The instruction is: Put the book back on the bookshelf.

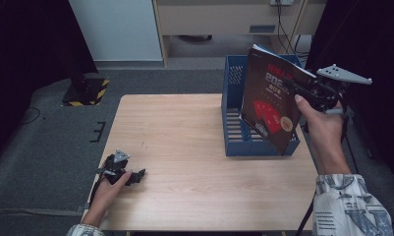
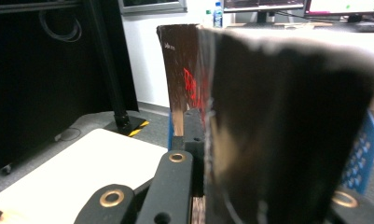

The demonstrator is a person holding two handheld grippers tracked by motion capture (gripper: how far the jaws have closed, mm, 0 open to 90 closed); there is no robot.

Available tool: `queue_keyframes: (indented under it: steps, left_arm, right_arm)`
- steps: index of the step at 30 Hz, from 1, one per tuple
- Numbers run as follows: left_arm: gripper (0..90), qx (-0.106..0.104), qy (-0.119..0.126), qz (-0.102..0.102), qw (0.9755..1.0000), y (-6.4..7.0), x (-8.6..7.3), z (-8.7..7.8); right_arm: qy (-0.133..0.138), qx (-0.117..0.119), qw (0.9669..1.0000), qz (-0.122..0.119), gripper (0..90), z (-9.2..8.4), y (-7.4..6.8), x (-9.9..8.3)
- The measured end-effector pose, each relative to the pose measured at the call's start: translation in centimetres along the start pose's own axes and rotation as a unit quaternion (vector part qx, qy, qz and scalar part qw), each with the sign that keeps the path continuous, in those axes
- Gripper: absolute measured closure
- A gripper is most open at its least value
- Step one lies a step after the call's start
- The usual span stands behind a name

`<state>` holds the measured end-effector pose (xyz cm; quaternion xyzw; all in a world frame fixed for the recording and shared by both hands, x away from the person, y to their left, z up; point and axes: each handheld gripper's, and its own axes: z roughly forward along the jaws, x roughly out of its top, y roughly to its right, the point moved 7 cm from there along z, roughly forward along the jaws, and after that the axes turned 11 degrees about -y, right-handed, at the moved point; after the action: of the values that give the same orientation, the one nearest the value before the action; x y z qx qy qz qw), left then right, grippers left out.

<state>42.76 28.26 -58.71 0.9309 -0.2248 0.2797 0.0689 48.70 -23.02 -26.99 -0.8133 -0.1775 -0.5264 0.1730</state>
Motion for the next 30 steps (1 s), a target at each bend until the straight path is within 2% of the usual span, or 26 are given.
queue_keyframes:
  steps: [19, 30]
  left_arm:
    - [0.0, 0.001, 0.000, 0.000, 1.0000, 0.0, 0.0, 0.0]
    - [0.0, 0.001, -0.002, 0.002, 1.0000, 0.0, 0.0, 0.0]
  right_arm:
    - [0.005, -0.050, 0.9984, 0.026, 87.0, -1.7, 3.0, -0.4]
    - [0.008, -0.068, 0.9970, 0.037, 86.9, -3.1, 4.5, -0.7]
